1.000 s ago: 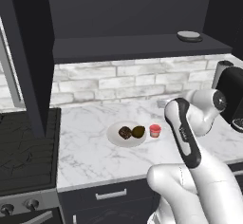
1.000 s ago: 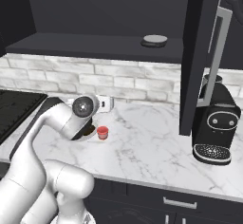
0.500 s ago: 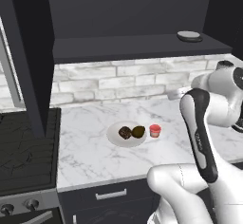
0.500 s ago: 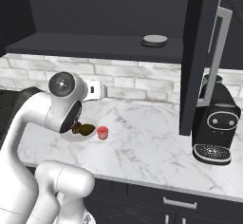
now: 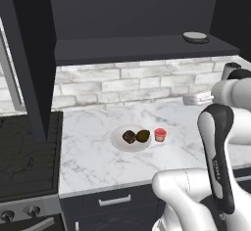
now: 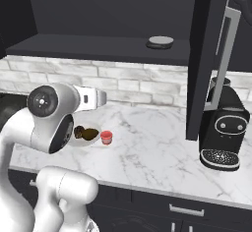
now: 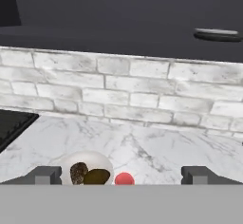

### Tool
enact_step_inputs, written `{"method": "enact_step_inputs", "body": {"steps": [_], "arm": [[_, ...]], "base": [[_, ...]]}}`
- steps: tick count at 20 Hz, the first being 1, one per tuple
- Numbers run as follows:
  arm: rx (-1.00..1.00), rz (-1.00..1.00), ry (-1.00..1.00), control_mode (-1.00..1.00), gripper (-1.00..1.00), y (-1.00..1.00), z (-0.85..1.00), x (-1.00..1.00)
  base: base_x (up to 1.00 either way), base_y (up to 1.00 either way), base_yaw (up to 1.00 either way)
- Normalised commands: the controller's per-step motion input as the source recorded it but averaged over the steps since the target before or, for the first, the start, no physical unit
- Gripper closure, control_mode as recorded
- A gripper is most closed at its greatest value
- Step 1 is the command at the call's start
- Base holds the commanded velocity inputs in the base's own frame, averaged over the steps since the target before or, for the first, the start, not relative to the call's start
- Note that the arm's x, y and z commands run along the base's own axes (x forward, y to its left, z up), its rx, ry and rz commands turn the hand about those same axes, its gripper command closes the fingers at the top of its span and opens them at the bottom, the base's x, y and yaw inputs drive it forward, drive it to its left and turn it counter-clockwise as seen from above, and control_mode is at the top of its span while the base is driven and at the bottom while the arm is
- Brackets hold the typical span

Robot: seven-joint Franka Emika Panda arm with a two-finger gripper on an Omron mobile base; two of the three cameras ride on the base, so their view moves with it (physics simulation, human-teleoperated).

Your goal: Pick the avocado and bread from the counter and place them on the plate. Then pick the jam from the cabinet and place it next to the plate. Lastly close the cabinet door.

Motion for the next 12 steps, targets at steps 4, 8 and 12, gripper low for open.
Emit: {"method": "enact_step_inputs", "body": {"steps": [4, 8, 12], "arm": [[0.01, -0.12, 0.03, -1.0, -1.0, 0.02, 0.06, -0.01], [-0.02, -0.07, 0.1, -1.0, -1.0, 0.13, 0.01, 0.0], [0.0, -0.15, 0.18, -1.0, -1.0, 0.16, 0.1, -0.37]], "base": [[0.0, 0.0, 0.0], [0.0, 0.0, 0.0], [0.0, 0.0, 0.0]]}}
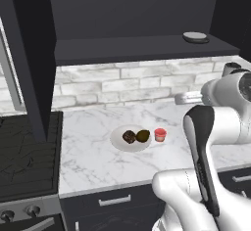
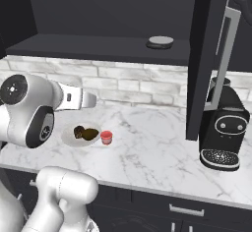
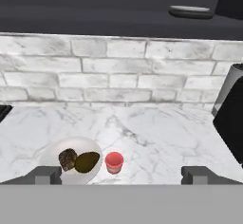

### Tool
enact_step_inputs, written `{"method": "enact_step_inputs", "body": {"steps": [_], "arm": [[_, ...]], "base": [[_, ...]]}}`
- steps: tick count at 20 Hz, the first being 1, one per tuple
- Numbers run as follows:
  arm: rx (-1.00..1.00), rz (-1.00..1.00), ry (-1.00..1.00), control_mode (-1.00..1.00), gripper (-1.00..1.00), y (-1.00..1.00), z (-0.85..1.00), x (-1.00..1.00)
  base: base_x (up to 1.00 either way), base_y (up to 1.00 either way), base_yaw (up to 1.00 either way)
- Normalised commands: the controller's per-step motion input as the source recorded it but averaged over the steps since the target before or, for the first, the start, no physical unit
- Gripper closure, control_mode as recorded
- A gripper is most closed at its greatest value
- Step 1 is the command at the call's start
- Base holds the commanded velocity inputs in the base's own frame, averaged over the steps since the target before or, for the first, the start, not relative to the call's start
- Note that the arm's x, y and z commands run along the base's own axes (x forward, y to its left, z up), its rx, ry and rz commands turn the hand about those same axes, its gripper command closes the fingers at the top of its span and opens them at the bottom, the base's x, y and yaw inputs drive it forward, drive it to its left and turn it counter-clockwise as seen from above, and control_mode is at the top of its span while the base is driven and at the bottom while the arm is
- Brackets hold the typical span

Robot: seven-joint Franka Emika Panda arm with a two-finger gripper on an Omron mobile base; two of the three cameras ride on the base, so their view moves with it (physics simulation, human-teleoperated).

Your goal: Pick the avocado and bread from the counter and place them on the plate. Then pick the jam from the cabinet and place it next to the plate. Lastly close the cabinet door.

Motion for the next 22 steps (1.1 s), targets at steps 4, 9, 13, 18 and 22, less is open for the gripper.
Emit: {"method": "enact_step_inputs", "body": {"steps": [4, 9, 13, 18, 22], "arm": [[0.0, -0.12, 0.17, -1.0, -1.0, 0.1, 0.32, -0.49], [0.0, -0.07, 0.14, -1.0, -1.0, 0.0, 0.27, -0.6], [-0.01, 0.0, -0.01, -1.0, -1.0, 0.03, 0.04, -0.84], [-0.02, 0.01, -0.23, -1.0, -1.0, 0.08, 0.0, -0.98], [-0.01, 0.01, -0.36, -1.0, -1.0, 0.11, 0.06, -0.8]], "base": [[0.0, 0.0, 0.0], [0.0, 0.0, 0.0], [0.0, 0.0, 0.0], [0.0, 0.0, 0.0], [0.0, 0.0, 0.0]]}}
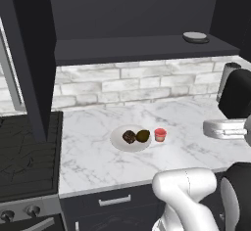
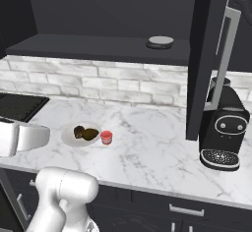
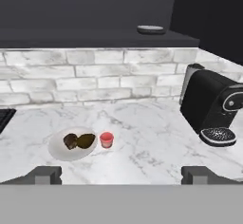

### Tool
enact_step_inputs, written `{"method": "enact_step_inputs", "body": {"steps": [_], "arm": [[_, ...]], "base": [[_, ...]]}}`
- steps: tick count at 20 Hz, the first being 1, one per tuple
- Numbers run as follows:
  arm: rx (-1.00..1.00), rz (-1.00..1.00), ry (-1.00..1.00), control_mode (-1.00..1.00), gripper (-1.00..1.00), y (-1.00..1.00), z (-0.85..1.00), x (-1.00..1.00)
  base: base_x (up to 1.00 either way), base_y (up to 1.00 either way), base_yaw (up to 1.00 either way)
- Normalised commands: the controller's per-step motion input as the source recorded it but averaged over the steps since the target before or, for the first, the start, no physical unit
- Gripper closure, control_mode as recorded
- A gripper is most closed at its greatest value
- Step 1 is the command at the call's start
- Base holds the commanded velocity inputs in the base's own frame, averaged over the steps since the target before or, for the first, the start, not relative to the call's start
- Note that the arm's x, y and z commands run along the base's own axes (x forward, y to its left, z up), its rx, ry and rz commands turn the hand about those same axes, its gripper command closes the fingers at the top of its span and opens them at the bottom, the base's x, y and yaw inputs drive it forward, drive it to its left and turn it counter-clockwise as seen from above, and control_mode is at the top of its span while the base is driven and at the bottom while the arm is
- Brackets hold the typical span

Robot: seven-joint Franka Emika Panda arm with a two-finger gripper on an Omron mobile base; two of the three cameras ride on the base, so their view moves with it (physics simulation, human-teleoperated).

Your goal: Pick the avocado and bread from the counter and place them on the plate. Then pick the jam from the cabinet and place it next to the plate. Lastly close the cabinet door.

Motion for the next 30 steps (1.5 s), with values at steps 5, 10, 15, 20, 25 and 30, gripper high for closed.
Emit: {"method": "enact_step_inputs", "body": {"steps": [5, 10, 15, 20, 25, 30], "arm": [[0.0, 0.05, -0.4, -1.0, -1.0, 0.2, 0.27, -0.54], [0.0, 0.06, -0.36, -1.0, -1.0, 0.33, 0.36, -0.45], [0.0, 0.05, -0.3, -1.0, -1.0, 0.51, 0.22, -0.25], [0.0, 0.04, -0.26, -1.0, -1.0, 0.58, 0.16, -0.17], [0.0, 0.04, -0.2, -1.0, -1.0, 0.58, 0.07, -0.06], [0.0, 0.03, -0.16, -1.0, -1.0, 0.58, 0.0, 0.09]], "base": [[0.0, 0.0, 0.0], [0.0, 0.0, 0.0], [0.0, 0.0, 0.0], [0.0, 0.0, 0.0], [0.0, 0.0, 0.0], [0.0, 0.0, 0.0]]}}
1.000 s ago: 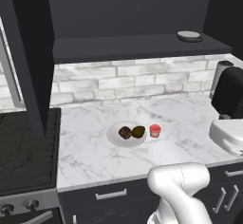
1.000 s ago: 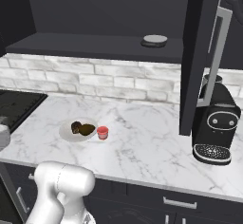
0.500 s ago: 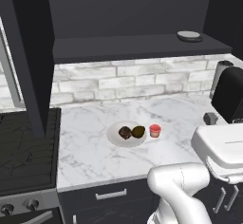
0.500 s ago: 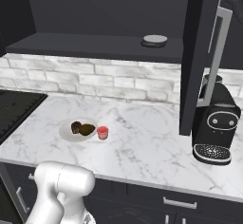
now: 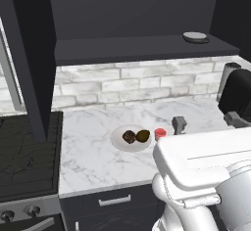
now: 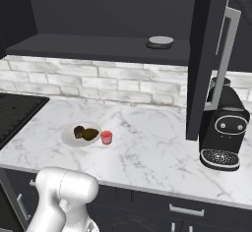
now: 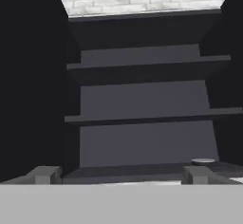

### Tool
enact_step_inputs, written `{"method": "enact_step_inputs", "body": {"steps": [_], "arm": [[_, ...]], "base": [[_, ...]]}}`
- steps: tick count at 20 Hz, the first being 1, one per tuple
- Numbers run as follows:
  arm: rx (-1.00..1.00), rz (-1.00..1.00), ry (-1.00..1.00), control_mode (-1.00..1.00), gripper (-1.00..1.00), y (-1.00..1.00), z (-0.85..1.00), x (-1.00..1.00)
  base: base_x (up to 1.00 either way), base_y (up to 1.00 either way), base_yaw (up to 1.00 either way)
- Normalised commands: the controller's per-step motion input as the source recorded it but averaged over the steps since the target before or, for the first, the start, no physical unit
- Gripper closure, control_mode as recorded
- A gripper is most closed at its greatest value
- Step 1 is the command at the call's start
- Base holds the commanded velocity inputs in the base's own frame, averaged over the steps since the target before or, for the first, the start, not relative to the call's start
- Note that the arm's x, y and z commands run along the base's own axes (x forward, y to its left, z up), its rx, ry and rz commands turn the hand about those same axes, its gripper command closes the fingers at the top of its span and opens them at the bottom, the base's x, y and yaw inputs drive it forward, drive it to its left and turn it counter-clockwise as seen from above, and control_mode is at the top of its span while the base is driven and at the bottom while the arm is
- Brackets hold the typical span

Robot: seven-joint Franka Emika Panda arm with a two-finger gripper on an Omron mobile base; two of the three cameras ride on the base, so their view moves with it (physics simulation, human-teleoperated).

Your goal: Pick the avocado and bread from the counter and place them on the plate. Then pick the jam from the cabinet and place it next to the plate. Lastly close the cabinet door.

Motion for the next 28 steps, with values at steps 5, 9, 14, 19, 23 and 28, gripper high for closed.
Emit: {"method": "enact_step_inputs", "body": {"steps": [5, 9, 14, 19, 23, 28], "arm": [[0.01, 0.03, -0.11, -1.0, -1.0, 0.56, 0.0, 0.21], [0.01, 0.01, -0.08, -1.0, -1.0, 0.57, -0.03, 0.19], [0.01, 0.01, -0.07, -1.0, -1.0, 0.6, -0.06, 0.18], [0.01, 0.0, -0.07, -1.0, -1.0, 0.58, -0.05, 0.17], [0.02, 0.0, -0.06, -1.0, -1.0, 0.6, -0.07, 0.19], [0.01, -0.02, -0.06, -1.0, -1.0, 0.5, -0.01, 0.14]], "base": [[0.0, 0.0, 0.0], [0.0, 0.0, 0.0], [0.0, 0.0, 0.0], [0.0, 0.0, 0.0], [0.0, 0.0, 0.0], [0.0, 0.0, 0.0]]}}
